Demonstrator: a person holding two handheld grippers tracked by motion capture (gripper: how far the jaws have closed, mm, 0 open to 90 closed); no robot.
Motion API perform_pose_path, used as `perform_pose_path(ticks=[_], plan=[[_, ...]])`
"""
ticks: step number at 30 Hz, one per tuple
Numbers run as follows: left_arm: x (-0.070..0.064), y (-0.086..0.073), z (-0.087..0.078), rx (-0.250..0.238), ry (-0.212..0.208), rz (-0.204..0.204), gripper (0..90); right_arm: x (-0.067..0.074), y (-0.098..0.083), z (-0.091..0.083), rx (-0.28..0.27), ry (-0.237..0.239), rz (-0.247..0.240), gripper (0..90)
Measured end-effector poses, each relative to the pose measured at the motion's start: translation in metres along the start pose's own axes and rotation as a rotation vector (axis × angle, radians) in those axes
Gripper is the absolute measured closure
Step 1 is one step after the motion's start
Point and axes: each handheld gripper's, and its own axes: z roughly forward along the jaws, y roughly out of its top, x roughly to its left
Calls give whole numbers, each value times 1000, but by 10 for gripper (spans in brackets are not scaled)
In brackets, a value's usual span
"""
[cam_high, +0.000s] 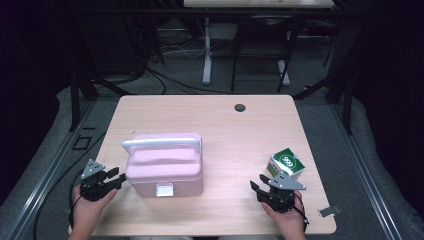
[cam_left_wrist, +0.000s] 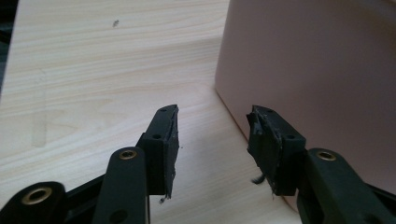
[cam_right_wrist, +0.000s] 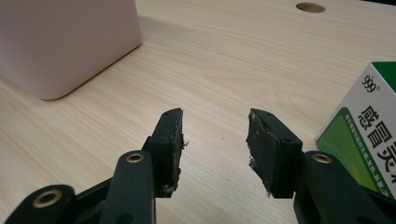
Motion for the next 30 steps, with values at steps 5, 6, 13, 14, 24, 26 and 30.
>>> perform_pose_path(ticks=[5,6,13,14,24,26,30], plan=[[-3,2,-4,-9,-17,14,548,1,-1,-1,14,-71,-7,539],[-2,2,-4,-12,-25,24,551,-2,-2,1,7,-19,85,534],[1,2,-8,-16,-49,-24,579,-6,-4,1,-5,-14,135,618],[1,2,-8,-20,-54,-40,581,-7,-5,0,2,0,164,638],[-4,3,-6,-43,-67,-44,645,-7,-2,1,-1,9,160,689],[-6,5,-6,-42,-73,-54,684,-7,1,1,2,33,175,746],[-10,6,-5,-21,-77,-49,716,-7,3,1,13,28,171,777]])
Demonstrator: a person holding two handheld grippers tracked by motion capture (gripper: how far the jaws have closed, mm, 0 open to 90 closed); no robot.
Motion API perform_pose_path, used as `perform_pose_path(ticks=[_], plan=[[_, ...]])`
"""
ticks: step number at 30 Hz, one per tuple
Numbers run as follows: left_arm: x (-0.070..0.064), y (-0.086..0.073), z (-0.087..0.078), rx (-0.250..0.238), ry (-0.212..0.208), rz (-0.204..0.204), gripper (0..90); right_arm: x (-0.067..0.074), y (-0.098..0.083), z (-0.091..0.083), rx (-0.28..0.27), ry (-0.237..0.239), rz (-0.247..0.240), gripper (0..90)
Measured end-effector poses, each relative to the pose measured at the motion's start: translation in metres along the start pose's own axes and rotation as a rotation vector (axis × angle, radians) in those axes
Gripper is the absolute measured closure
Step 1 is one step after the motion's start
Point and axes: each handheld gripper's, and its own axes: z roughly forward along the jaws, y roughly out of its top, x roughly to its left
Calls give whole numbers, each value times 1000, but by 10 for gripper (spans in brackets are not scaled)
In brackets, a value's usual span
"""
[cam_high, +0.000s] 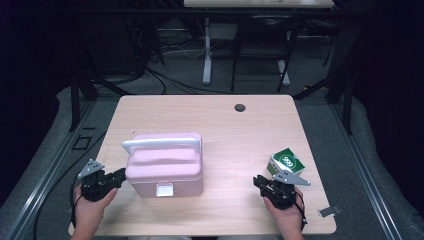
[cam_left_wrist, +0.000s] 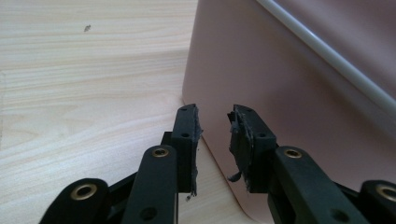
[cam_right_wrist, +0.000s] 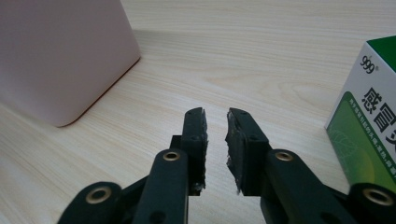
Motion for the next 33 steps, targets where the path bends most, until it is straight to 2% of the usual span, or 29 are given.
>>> perform_pose_path(ticks=[3,4,5,11,12,13,14,15,16,18,22,24,25,29,33], plan=[[-1,2,0,0,-4,3,754,2,2,1,13,3,-6,811],[-2,2,1,-7,-6,-1,759,3,2,2,-6,-4,-7,822],[-2,3,0,-6,-9,-3,773,4,4,2,9,3,-11,830],[-6,6,-2,-16,-33,-10,827,13,10,10,11,9,-52,872],[-7,7,-1,-17,-27,-4,833,17,14,13,30,9,-65,882],[-7,7,-1,-17,-27,-4,835,17,14,13,30,9,-65,882],[-7,8,-1,-27,-25,-5,835,20,17,18,25,36,-82,888],[-7,8,-1,-27,-25,-5,835,20,17,18,25,36,-82,888],[-7,10,0,-28,-23,0,837,27,21,22,29,9,-106,896],[-7,11,0,-41,-24,-4,844,29,24,27,22,65,-106,899],[-7,14,2,-43,-42,-19,851,36,28,33,37,46,-128,900],[-9,14,4,-42,-33,-10,880,41,32,40,19,57,-141,898],[-9,14,4,-42,-33,-10,885,41,33,41,22,47,-146,897],[-8,16,5,-46,-37,-20,900,44,36,47,25,58,-139,898],[-8,20,5,-55,-40,-31,900,51,40,55,24,81,-167,900]])
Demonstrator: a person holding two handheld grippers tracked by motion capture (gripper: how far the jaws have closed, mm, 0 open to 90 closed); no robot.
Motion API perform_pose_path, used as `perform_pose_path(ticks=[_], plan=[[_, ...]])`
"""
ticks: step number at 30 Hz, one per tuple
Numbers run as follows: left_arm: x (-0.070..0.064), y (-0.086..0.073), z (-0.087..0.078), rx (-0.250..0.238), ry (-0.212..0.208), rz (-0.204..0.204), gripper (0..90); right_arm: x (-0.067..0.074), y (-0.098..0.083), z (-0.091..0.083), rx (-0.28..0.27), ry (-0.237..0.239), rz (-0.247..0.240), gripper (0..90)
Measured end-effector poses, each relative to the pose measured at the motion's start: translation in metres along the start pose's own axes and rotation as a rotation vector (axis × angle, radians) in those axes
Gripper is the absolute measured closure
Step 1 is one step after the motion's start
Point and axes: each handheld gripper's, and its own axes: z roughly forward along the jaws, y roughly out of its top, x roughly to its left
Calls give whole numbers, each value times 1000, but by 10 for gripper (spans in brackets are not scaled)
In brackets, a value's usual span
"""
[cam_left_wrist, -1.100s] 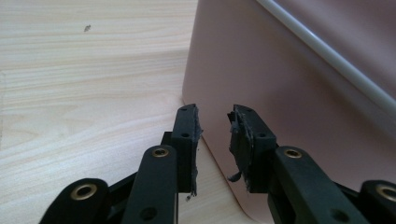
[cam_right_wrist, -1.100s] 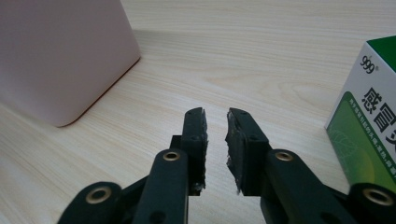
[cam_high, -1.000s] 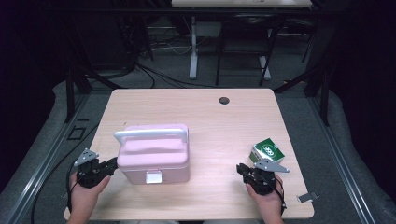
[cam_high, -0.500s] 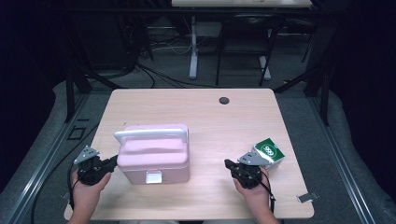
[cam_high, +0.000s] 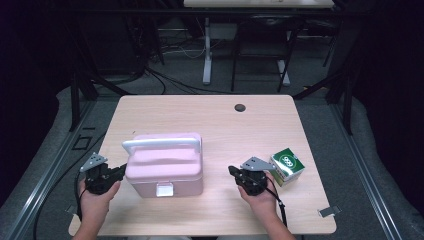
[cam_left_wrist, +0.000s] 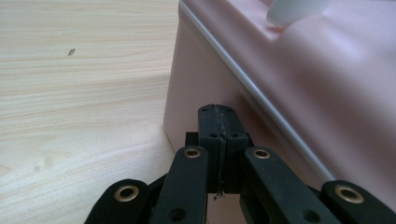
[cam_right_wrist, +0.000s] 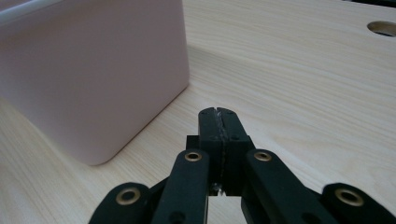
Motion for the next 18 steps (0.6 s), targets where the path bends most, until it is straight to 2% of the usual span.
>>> perform_pose_path(ticks=[3,10,13,18], plan=[[-1,1,2,8,-21,13,900,2,2,4,8,12,0,900],[-10,5,8,30,-29,34,900,12,8,12,6,55,-3,900],[-14,8,10,35,-39,37,900,18,11,14,4,50,-9,900],[-18,9,13,43,-49,48,900,17,15,14,2,55,-4,900]])
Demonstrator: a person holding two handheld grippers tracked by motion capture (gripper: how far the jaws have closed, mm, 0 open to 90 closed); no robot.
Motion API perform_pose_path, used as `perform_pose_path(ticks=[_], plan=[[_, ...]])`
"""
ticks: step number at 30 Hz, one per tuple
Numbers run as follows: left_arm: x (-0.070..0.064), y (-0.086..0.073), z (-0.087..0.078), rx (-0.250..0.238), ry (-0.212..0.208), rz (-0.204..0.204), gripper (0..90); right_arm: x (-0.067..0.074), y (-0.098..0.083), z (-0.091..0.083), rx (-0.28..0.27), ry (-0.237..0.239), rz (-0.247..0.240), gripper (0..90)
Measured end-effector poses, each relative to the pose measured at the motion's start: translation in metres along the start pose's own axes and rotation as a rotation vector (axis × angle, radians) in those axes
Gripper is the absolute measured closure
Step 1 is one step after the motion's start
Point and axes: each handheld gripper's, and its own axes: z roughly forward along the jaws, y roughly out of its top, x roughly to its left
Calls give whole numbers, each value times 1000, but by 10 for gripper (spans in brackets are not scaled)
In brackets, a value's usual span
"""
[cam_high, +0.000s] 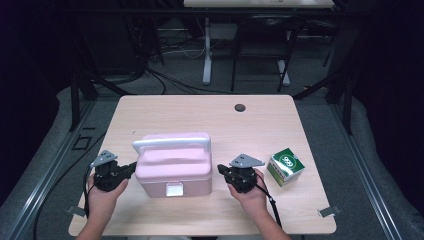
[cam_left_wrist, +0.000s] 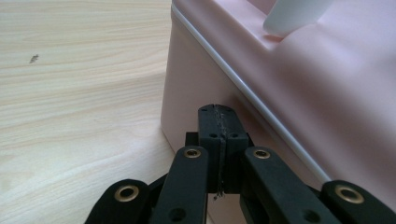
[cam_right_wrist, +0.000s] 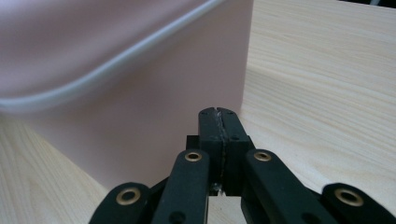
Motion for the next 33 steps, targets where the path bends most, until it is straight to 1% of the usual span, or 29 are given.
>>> perform_pose_path(ticks=[1,3,4,6,9,13,15,18,19,23,27,30,33], plan=[[-2,1,1,2,-6,3,900,0,1,0,-6,13,9,900],[-3,1,2,9,-12,-2,900,0,2,0,-10,16,10,900],[-4,1,3,11,-16,-9,900,1,3,0,-15,14,8,895],[-5,2,4,15,-16,-9,900,2,5,0,-21,0,11,891],[-8,3,5,21,-28,2,900,1,8,-1,-32,1,12,891],[-11,3,7,24,-32,9,900,-3,10,0,-30,-9,20,896],[-13,4,8,23,-32,12,900,-5,10,0,-28,-2,22,900],[-14,4,10,28,-30,17,900,-5,10,-2,-23,-11,25,900],[-16,5,11,28,-37,14,900,-6,10,-4,-17,-18,21,900],[-22,5,13,35,-35,26,900,-8,8,-8,-13,-19,35,900],[-25,6,14,36,-34,28,900,-8,7,-13,-5,-27,35,900],[-29,5,15,39,-42,25,900,-8,3,-19,-8,-31,39,900],[-37,4,16,45,-49,40,900,-7,-1,-26,-8,-35,44,900]])
